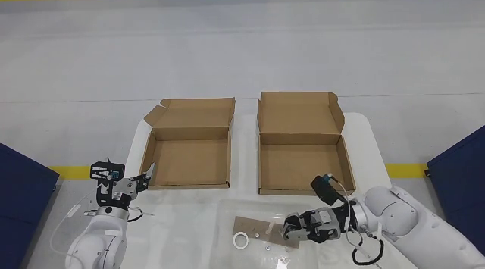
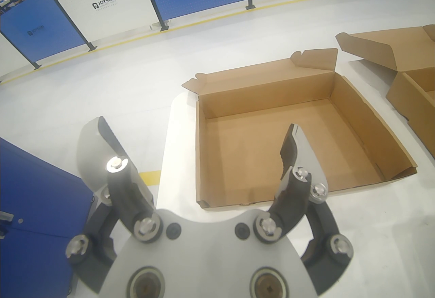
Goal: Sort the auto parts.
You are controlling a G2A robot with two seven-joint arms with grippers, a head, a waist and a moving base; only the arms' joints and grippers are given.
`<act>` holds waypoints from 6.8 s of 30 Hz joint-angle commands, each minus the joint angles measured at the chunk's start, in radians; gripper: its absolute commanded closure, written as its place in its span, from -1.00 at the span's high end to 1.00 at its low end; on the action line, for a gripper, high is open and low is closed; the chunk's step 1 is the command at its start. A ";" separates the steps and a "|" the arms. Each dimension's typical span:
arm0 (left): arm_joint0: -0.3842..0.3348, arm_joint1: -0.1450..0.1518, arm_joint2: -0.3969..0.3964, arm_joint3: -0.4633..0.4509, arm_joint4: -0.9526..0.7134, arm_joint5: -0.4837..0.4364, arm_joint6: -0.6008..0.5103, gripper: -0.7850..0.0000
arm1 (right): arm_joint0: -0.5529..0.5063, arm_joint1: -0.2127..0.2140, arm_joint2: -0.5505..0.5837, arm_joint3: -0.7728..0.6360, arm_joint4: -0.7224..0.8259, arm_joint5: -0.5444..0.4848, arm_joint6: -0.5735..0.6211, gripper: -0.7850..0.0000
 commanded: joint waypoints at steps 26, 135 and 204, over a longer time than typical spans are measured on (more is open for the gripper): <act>0.000 0.000 0.000 0.000 0.000 0.000 0.000 1.00 | 0.034 0.046 -0.043 -0.089 0.419 -0.016 -0.016 -1.00; 0.000 0.000 0.000 0.000 0.000 0.000 0.000 1.00 | -0.114 -0.220 0.196 -0.402 1.151 0.356 0.239 -1.00; 0.000 0.000 0.000 0.000 0.000 0.000 0.000 1.00 | -0.236 -0.341 0.397 -0.423 1.206 0.520 0.285 -1.00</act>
